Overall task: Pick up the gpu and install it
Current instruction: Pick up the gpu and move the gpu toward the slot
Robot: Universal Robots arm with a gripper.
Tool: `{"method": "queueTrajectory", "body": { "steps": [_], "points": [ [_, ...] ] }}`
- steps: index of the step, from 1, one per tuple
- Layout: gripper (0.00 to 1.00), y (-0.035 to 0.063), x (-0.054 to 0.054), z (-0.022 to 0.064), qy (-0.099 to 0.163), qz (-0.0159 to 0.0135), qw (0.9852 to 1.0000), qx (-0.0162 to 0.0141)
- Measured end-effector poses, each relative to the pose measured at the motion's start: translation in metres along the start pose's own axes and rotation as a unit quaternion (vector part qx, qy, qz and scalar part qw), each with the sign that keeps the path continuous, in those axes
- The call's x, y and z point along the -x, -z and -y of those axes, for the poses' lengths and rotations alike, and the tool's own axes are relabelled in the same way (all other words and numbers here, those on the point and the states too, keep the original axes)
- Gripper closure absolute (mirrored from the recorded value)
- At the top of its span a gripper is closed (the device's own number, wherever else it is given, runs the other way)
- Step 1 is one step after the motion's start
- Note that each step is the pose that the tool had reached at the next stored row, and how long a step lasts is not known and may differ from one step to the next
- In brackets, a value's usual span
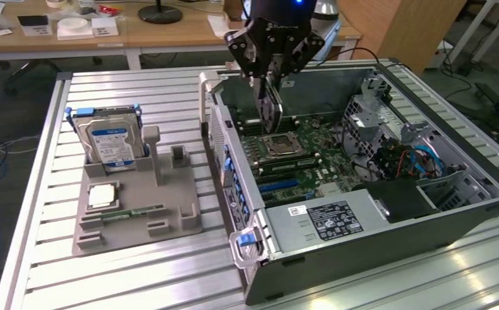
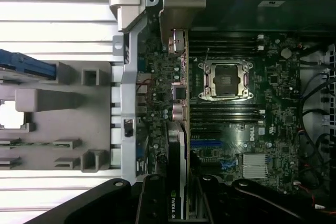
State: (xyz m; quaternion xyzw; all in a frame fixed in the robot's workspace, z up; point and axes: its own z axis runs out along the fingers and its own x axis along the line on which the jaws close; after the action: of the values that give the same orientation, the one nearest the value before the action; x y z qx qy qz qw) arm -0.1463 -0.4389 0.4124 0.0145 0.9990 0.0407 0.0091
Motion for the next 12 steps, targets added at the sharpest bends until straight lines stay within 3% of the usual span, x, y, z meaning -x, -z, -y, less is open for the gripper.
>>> {"method": "queueTrajectory", "body": {
  "steps": [12],
  "points": [
    [0.73,-0.0008,0.041,-0.0012,0.0,0.0,1.0,0.0]
  ]
}}
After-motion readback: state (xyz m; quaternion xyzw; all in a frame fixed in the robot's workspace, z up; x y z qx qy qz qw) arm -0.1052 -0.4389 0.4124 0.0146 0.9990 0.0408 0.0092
